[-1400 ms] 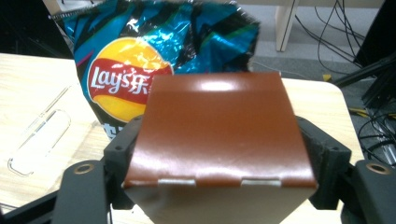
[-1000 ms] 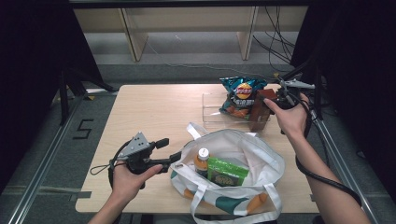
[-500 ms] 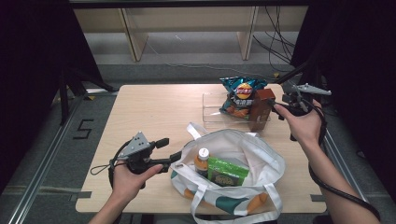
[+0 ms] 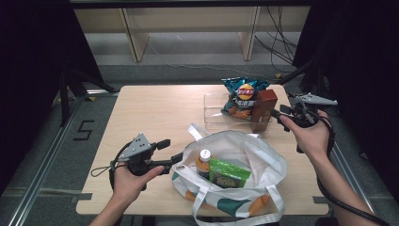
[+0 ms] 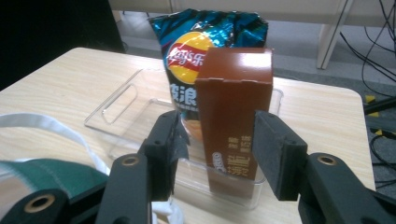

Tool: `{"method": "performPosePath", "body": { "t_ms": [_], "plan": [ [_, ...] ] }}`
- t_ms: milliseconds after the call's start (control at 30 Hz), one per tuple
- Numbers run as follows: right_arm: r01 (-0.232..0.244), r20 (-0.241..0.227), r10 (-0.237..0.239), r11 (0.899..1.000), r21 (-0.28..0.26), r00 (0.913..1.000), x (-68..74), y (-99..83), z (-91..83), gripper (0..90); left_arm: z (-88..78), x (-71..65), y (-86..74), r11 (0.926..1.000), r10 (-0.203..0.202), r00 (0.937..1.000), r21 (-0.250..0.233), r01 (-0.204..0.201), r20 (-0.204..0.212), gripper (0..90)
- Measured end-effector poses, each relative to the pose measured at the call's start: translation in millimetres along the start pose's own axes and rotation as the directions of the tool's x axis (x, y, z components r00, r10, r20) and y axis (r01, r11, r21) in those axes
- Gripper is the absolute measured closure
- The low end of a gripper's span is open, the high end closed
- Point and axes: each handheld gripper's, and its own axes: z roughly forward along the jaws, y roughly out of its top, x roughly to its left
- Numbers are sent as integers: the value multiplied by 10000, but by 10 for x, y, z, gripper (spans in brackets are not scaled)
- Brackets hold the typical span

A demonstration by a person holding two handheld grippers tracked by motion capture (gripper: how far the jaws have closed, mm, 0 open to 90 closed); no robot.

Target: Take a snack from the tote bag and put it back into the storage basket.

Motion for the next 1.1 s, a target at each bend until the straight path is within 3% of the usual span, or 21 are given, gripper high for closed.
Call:
{"method": "performPosePath", "body": {
  "t_ms": [33, 67, 100, 167, 200, 233, 267, 433, 500, 533, 567, 733, 800, 833, 900, 1000, 1067, 1100],
  "plan": [
    [-269, -125, 269, 9996, -34, 9996, 26, -10, -14, 539, -1, -2, 0, 10000, 14, 10000, 2, -14, 9, 294],
    [-25, -177, 26, 10000, 21, 9998, 16, -16, -33, 543, -4, -5, 0, 10000, 13, 10000, 24, -13, -19, 294],
    [-306, -281, 306, 9995, 23, 9991, 44, -26, -47, 545, -2, -1, -2, 10000, 19, 10000, 10, -19, 17, 294],
    [-96, -338, 98, 9999, 55, 9994, 50, -49, -82, 553, -5, 0, 0, 10000, 14, 10000, 72, -13, -76, 294],
    [-266, -385, 270, 9996, 101, 9989, 79, -64, -93, 555, -4, -1, 0, 10000, 10, 10000, 66, -10, -76, 294],
    [29, -454, -25, 10000, 92, 9990, 69, -75, -103, 558, -4, -2, 2, 10000, 14, 10000, 55, -14, -74, 294],
    [-89, -513, 93, 9999, 89, 9986, 90, -88, -122, 560, -2, -4, 2, 10000, 6, 10000, 48, -6, -61, 294],
    [395, -821, -382, 9991, 146, 9959, 129, -132, -191, 580, 2, -9, 3, 10000, 70, 10000, 59, -70, -48, 294],
    [286, -1023, -265, 9994, 197, 9944, 159, -150, -214, 583, 4, -6, 2, 10000, 55, 10000, -2, -55, 31, 294],
    [619, -1037, -592, 9978, 237, 9928, 148, -158, -222, 583, 4, -6, 2, 10000, 55, 10000, -2, -55, 31, 294],
    [430, -1059, -382, 9981, 433, 9936, 180, -171, -240, 589, 3, -8, 1, 10000, 37, 10000, 3, -37, 12, 294],
    [588, -1110, -525, 9968, 536, 9924, 207, -231, -257, 593, -3, -11, -2, 10000, 39, 10000, 61, -39, -73, 293],
    [645, -1244, -573, 9964, 546, 9906, 222, -253, -274, 593, 2, -14, -5, 9999, -134, 9999, -8, 134, -34, 294],
    [1014, -1293, -926, 9928, 632, 9873, 206, -252, -294, 592, 2, -12, -3, 10000, -84, 10000, -4, 84, -25, 294],
    [845, -1482, -744, 9944, 633, 9862, 244, -268, -302, 594, 0, -8, 0, 10000, 78, 10000, 44, -78, -17, 293],
    [970, -1618, -842, 9926, 725, 9832, 293, -286, -342, 593, 1, -12, -2, 9999, 54, 10000, 86, -53, -57, 293],
    [654, -1746, -492, 9939, 883, 9834, 349, -300, -356, 595, 0, -10, -2, 10000, 54, 10000, 76, -53, -62, 293],
    [1000, -1805, -844, 9918, 792, 9799, 341, -302, -360, 595, 0, -11, -2, 10000, 51, 10000, 72, -50, -64, 294]
  ]
}}
